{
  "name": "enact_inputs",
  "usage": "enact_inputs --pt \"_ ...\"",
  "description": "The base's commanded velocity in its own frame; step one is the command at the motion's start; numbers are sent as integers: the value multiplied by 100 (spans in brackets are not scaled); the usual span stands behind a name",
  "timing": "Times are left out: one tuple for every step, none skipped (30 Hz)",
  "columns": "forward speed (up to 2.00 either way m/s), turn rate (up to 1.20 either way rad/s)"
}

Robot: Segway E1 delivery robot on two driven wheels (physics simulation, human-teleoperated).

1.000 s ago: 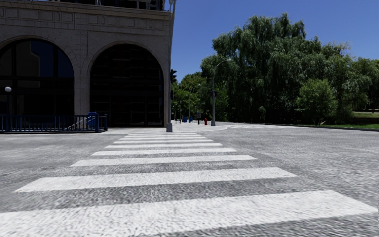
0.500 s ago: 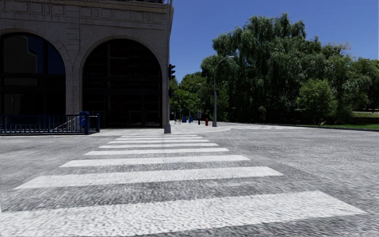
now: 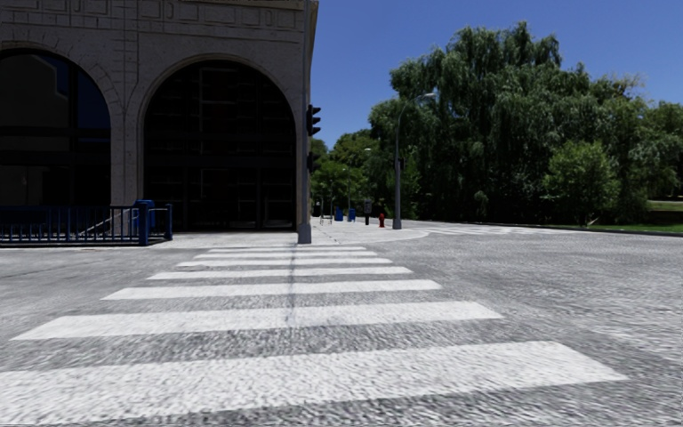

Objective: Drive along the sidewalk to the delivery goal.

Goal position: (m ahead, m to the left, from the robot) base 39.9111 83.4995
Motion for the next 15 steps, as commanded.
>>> enact_inputs --pt "199 25" --pt "199 27" --pt "199 28" --pt "199 29" --pt "199 29" --pt "199 29" --pt "199 29" --pt "199 30" --pt "199 31" --pt "199 31" --pt "199 32" --pt "199 34" --pt "199 34" --pt "199 34" --pt "199 34"
